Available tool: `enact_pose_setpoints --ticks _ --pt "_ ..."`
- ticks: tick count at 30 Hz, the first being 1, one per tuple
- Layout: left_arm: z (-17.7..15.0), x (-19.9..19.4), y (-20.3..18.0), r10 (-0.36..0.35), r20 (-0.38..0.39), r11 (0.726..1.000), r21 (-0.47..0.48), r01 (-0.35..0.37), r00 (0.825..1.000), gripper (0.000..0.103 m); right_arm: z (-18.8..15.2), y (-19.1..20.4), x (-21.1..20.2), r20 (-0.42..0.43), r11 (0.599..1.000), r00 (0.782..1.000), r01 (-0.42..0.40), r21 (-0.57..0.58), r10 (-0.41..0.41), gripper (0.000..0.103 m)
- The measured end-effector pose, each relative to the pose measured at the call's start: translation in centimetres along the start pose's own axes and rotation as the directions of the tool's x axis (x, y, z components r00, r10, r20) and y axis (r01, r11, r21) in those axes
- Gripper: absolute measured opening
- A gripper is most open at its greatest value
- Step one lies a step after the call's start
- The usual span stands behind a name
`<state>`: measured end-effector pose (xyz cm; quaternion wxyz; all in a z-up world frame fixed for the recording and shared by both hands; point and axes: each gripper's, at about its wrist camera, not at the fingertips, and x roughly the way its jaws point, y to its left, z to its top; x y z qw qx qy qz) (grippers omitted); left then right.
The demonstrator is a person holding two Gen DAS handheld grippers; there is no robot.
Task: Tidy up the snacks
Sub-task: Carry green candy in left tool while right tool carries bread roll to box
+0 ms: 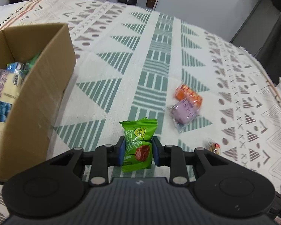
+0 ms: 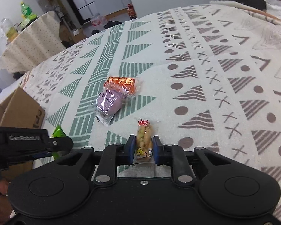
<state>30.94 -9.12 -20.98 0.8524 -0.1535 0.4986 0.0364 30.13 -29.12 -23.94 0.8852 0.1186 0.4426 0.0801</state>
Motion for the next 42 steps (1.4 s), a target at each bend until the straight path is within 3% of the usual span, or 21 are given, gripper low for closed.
enact_pose_setpoints --ticks 9,17,26,42 --pt "0.9 -4.5 0.9 -0.082 0.05 0.997 0.015 0.081 0.995 0.028 0.9 2.2 -3.7 0.052 0.999 0.998 -0.036 0.037 0.034 0.02" --pt "1.5 -8.1 3.3 -0.121 0.078 0.993 0.003 0.121 0.99 0.029 1.5 6.5 -6.2 0.102 0.998 0.993 -0.054 -0.013 0.055 0.02" --pt "3.3 -11.8 7.2 -0.127 0.169 0.988 -0.06 0.139 0.977 0.029 2.2 10.7 -7.9 0.132 0.996 0.987 -0.084 -0.043 0.089 0.02" --pt "7.1 -14.6 14.3 -0.108 0.248 0.982 -0.127 0.143 0.963 0.029 2.6 19.2 -7.9 0.177 0.98 0.97 -0.143 -0.138 0.166 0.02"
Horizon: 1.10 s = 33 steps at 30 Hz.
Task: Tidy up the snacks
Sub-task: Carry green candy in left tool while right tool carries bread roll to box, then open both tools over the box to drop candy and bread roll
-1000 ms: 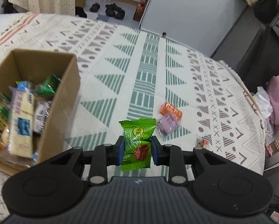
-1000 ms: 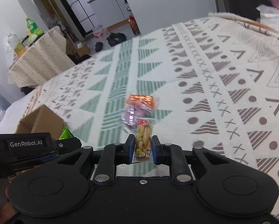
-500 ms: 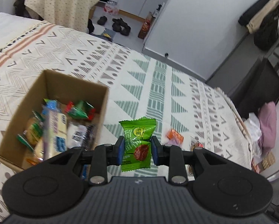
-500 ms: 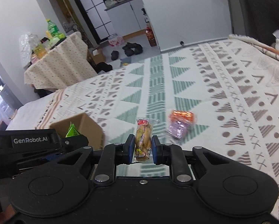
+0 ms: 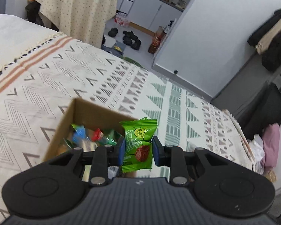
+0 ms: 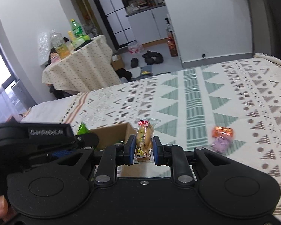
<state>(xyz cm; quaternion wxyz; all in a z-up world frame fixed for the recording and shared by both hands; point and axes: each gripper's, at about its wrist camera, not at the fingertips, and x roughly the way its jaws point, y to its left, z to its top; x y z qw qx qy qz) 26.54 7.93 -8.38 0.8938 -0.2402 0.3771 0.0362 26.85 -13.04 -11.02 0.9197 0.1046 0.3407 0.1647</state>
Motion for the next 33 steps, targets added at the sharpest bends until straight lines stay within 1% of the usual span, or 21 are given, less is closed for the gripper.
enact_pose_setpoints --ticks 7,10,17,22,23,24,27,31,33 --pt "2.3 1.0 3.7 0.014 0.003 0.998 -0.067 -0.014 1.0 0.029 -0.2 2.0 2.0 -0.014 0.999 0.999 -0.038 0.004 0.039 0.02" --pt "2.7 1.8 4.8 0.034 -0.001 0.996 -0.087 -0.034 0.999 0.029 -0.2 2.6 3.0 -0.022 0.999 0.999 -0.049 0.003 0.049 0.02" --pt "2.7 4.5 5.9 0.009 -0.057 0.993 -0.12 -0.016 0.998 0.029 0.2 3.4 5.8 -0.031 0.998 0.998 -0.061 0.007 0.061 0.02" --pt "3.1 5.6 6.7 0.017 -0.055 0.988 -0.153 -0.025 0.998 0.029 0.5 3.5 7.5 -0.041 0.998 0.997 -0.059 0.024 0.06 0.02" --pt "3.2 5.8 6.9 0.031 -0.047 0.986 -0.164 -0.038 0.998 0.032 0.5 3.6 7.7 -0.043 0.998 0.997 -0.06 0.025 0.062 0.02" --pt "3.2 6.0 7.1 0.04 -0.044 0.984 -0.175 -0.047 0.998 0.033 0.5 3.6 7.9 -0.045 0.998 0.997 -0.062 0.024 0.063 0.02" --pt "3.2 6.4 7.8 0.027 -0.059 0.977 -0.211 -0.039 0.998 0.038 0.5 3.8 8.4 -0.05 0.998 0.997 -0.065 0.023 0.066 0.02" --pt "3.0 6.2 8.0 0.058 -0.052 0.975 -0.213 -0.068 0.997 0.048 0.5 3.9 8.6 -0.054 0.997 0.996 -0.073 0.024 0.074 0.02" --pt "2.8 6.0 8.0 0.068 -0.053 0.975 -0.21 -0.078 0.996 0.053 0.5 3.9 8.5 -0.054 0.997 0.996 -0.072 0.015 0.073 0.026"
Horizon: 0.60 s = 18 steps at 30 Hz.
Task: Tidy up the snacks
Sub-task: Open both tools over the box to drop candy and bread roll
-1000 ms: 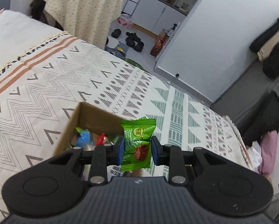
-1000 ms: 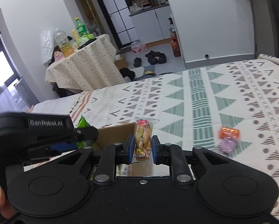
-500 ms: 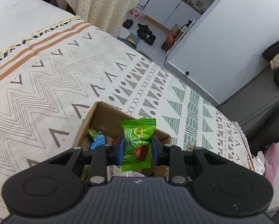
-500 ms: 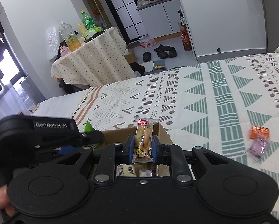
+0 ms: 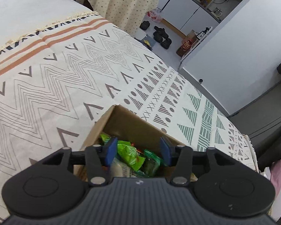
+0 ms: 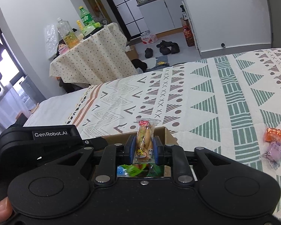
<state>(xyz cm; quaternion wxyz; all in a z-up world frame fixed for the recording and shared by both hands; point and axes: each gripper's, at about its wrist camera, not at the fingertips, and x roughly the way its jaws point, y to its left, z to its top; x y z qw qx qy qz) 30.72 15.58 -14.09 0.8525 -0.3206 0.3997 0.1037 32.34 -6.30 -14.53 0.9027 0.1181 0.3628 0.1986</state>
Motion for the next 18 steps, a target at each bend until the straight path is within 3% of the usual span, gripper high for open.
enact_pose_setpoints --ticks 2,10,18 --pt "-0.2 -0.1 0.0 0.016 -0.003 1.0 0.005 -0.016 1.0 0.061 0.0 -0.1 -0.4 0.009 1.0 1.0 0.016 0.002 -0.016 0.035" --pt "-1.4 -0.8 -1.3 0.065 0.014 0.996 0.053 -0.065 0.998 0.084 -0.4 -3.0 -3.0 0.019 0.996 0.997 0.069 0.059 -0.07 0.037" --pt "-3.5 -0.8 -3.8 0.079 -0.019 0.988 0.138 -0.075 0.997 0.089 -1.0 -6.1 -6.1 0.032 0.988 0.991 0.125 0.092 -0.129 0.044"
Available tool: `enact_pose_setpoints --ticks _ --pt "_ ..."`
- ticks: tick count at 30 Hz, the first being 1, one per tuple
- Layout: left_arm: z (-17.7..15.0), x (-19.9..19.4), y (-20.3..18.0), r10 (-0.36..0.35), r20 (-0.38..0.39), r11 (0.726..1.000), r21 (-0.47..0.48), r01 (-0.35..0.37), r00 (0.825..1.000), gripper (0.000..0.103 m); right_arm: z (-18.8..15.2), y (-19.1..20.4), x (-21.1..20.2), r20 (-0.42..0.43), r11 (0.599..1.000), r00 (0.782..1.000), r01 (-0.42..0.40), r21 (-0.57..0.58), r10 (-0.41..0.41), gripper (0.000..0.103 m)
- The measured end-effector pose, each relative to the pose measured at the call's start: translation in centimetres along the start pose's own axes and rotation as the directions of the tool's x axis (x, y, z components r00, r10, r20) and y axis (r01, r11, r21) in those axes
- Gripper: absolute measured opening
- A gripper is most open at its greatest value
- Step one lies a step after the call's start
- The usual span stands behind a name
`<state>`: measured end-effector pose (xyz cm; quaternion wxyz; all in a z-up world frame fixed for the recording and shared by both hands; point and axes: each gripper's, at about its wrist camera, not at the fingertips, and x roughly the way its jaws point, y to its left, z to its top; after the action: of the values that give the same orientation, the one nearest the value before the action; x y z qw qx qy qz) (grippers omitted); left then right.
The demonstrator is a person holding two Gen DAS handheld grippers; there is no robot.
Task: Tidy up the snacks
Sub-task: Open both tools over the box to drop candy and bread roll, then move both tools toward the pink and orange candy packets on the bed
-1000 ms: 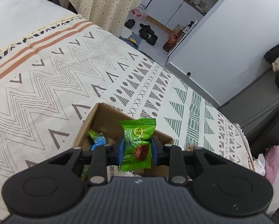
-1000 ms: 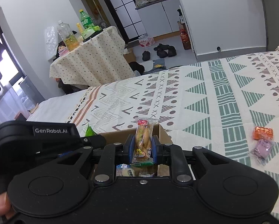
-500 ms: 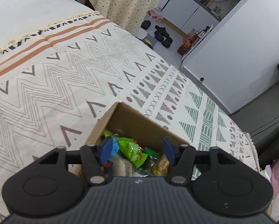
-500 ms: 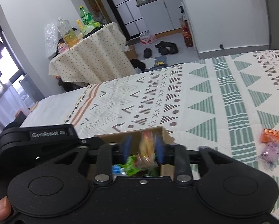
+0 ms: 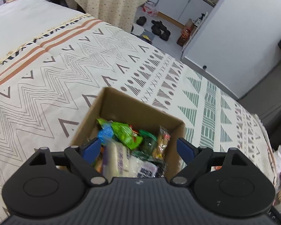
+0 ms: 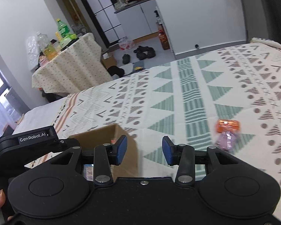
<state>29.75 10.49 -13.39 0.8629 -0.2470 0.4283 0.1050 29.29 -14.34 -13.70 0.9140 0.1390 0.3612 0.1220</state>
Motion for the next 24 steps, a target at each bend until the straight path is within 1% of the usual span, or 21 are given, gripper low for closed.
enact_pose_setpoints --ticks 2,5,10,14,18,20,24 --pt "-0.4 -0.1 -0.8 -0.005 -0.007 1.0 0.022 0.005 1.0 0.093 0.0 -0.7 -0.6 0.004 1.0 1.0 0.014 0.001 -0.014 0.047" --pt "-1.1 -0.1 -2.0 -0.011 -0.018 0.998 0.055 0.012 1.0 0.093 0.1 -2.0 -1.4 0.011 1.0 1.0 0.027 0.009 -0.027 0.049" --pt "-2.3 -0.3 -4.0 -0.035 -0.027 0.994 0.1 0.037 0.999 0.094 0.2 -4.1 -2.9 0.026 0.999 0.998 0.048 0.016 -0.048 0.056" --pt "-3.0 -0.9 -5.5 -0.054 -0.009 0.99 0.128 0.055 0.999 0.095 0.3 -5.5 -3.8 0.035 0.998 0.998 0.06 0.028 -0.061 0.059" --pt "-3.7 -1.1 -6.8 -0.066 -0.004 0.987 0.147 0.066 0.998 0.097 0.3 -6.8 -4.5 0.048 0.997 0.997 0.064 0.031 -0.066 0.066" --pt "-4.0 -1.1 -7.4 -0.078 -0.003 0.984 0.159 0.078 0.997 0.097 0.3 -7.5 -4.8 0.052 0.997 0.996 0.067 0.033 -0.068 0.068" --pt "-4.3 -1.5 -8.2 -0.077 0.05 0.984 0.163 0.068 0.996 0.097 0.1 -8.8 -5.2 0.055 0.997 0.996 0.067 0.035 -0.069 0.07"
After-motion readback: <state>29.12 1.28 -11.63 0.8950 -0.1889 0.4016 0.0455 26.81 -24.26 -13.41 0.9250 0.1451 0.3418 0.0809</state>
